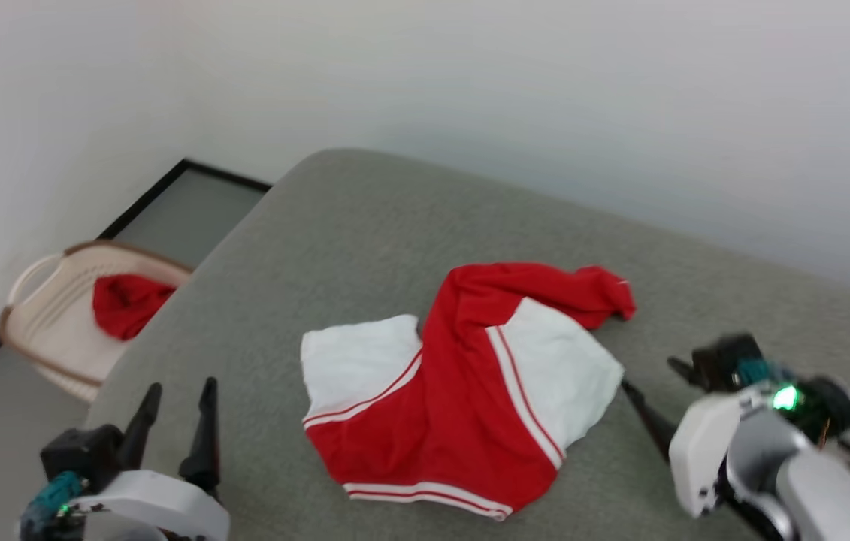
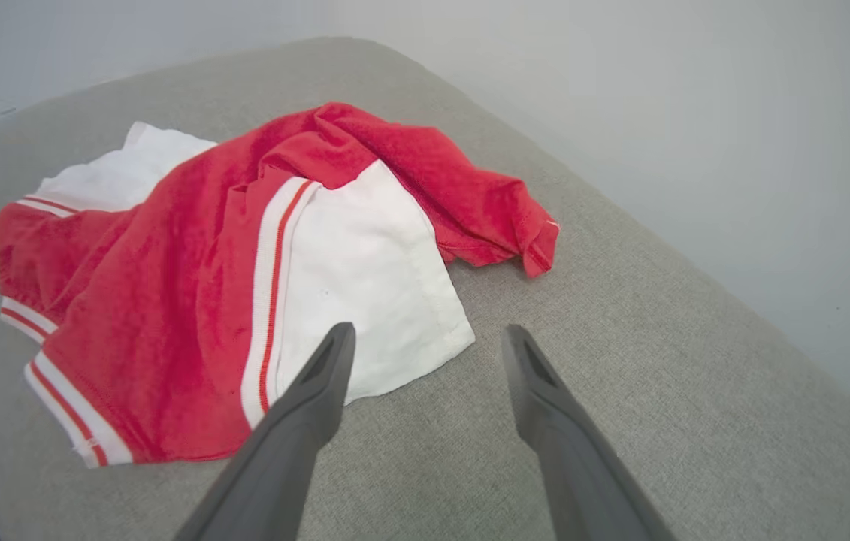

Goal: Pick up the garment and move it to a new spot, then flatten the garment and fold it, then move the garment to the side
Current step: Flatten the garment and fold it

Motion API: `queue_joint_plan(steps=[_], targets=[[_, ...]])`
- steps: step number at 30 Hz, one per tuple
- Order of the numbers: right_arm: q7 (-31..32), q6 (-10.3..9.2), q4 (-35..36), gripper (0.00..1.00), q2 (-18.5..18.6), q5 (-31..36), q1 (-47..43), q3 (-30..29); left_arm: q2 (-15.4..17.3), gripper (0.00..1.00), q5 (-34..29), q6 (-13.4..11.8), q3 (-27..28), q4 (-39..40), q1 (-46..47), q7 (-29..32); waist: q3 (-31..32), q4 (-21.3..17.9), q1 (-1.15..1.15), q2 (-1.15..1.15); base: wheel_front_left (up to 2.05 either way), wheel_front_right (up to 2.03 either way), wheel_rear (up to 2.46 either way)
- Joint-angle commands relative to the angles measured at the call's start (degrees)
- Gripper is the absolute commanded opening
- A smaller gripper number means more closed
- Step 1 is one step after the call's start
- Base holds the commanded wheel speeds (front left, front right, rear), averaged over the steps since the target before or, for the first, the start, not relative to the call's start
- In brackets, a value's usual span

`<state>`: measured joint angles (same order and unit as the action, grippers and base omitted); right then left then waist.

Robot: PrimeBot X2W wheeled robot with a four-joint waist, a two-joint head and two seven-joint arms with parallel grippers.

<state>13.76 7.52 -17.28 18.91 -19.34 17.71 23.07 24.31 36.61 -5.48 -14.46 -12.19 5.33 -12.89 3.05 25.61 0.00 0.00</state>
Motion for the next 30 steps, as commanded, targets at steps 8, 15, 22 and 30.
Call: queue_joint_plan(steps=[8, 15, 22, 30], targets=[[9.38, -0.06, -6.25, 1.0, 4.44, -5.46, 11.23, 7.82, -4.55, 1.0, -0.93, 0.3, 0.31, 0.52, 1.49, -1.97, -8.08, 4.53, 0.0, 0.0, 0.0, 0.0, 0.0], [13.38, -0.06, -10.61, 1.0, 7.14, -10.55, 16.1, 13.86, -7.98, 1.0, -2.5, 1.74, 0.06, -0.17, 2.51, -2.25, -10.18, 4.92, 0.0, 0.0, -0.12, -0.12, -0.12], [11.88, -0.06, -14.13, 1.0, 8.78, -14.03, 19.26, 17.41, -11.53, 1.0, -4.65, 3.55, 0.07, -0.94, 4.26, -2.21, -12.49, 5.4, 0.0, 0.0, -0.1, -0.1, -0.1], [8.97, -0.06, -18.84, 1.0, 8.51, -18.1, 22.14, 23.99, -14.92, 1.0, -6.74, 5.76, 0.62, -3.27, 6.07, -2.21, -14.03, 5.97, 0.0, 0.0, -0.06, -0.06, -0.06]])
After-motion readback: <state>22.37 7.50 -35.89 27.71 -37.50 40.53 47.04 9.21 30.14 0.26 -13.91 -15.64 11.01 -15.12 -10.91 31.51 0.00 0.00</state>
